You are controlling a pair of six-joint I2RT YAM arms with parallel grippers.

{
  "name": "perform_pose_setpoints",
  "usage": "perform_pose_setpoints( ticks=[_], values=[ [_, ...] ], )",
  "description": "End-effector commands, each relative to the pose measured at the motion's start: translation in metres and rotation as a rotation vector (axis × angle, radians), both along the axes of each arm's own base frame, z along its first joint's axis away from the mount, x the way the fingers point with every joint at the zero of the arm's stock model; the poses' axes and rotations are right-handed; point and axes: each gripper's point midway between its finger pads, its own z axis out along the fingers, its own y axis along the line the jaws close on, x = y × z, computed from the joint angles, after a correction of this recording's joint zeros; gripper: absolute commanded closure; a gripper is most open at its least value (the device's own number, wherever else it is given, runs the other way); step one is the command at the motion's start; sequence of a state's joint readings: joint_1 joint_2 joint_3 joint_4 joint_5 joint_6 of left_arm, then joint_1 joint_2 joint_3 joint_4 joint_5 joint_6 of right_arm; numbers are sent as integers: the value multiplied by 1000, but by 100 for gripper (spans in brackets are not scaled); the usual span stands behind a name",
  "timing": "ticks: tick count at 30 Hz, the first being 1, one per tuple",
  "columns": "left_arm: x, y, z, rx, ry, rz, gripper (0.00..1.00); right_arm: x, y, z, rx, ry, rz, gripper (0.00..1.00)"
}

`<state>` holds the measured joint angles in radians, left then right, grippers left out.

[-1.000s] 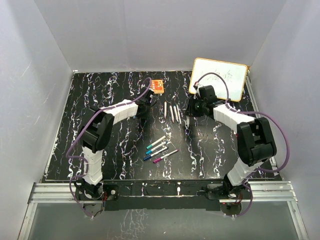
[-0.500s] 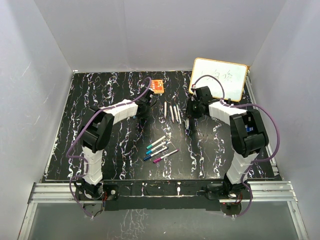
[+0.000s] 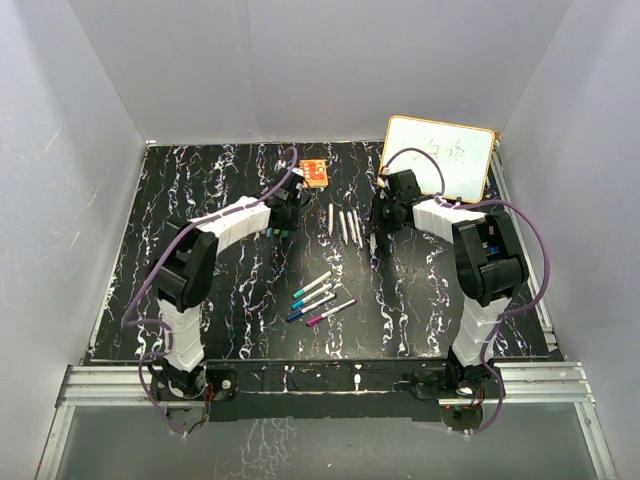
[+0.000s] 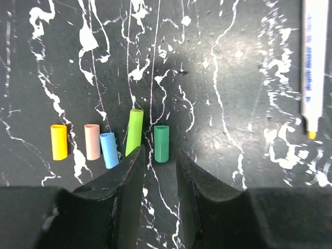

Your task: Open the pen caps

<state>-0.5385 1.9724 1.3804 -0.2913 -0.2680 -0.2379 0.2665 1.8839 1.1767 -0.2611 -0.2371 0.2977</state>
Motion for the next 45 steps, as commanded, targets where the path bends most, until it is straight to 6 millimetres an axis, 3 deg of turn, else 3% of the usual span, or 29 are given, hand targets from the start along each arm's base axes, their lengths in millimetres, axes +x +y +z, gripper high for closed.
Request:
perform_pose_setpoints(
  ticks=[1,7,12,18,23,29,35,38,41,45],
  values=[
    [7,-9,85,-123,-150,-9,70,30,5,21,24,-100,-19,95],
    [-14,-12,131,-259,-243,-42,69,35,7,20,33,-106,-22,90],
    [-48,-7,129,-340,-257,-80,69,40,10,24,49,-124,-27,80],
    [-83,-5,108,-402,-200,-116,68,42,12,29,66,-145,-32,68],
    [-105,-10,91,-465,-156,-154,67,43,13,39,84,-168,-38,67],
    [-131,-27,65,-502,-68,-237,67,42,13,82,123,-283,-39,59],
    [-154,-50,52,-443,-23,-351,66,33,15,136,179,-428,-16,37],
    [-163,-57,37,-365,1,-404,60,24,17,157,212,-493,11,23],
    [-165,-57,29,-338,19,-415,55,19,18,168,227,-527,27,17],
    [-166,-56,23,-320,23,-409,52,15,18,173,236,-546,37,16]
  ],
)
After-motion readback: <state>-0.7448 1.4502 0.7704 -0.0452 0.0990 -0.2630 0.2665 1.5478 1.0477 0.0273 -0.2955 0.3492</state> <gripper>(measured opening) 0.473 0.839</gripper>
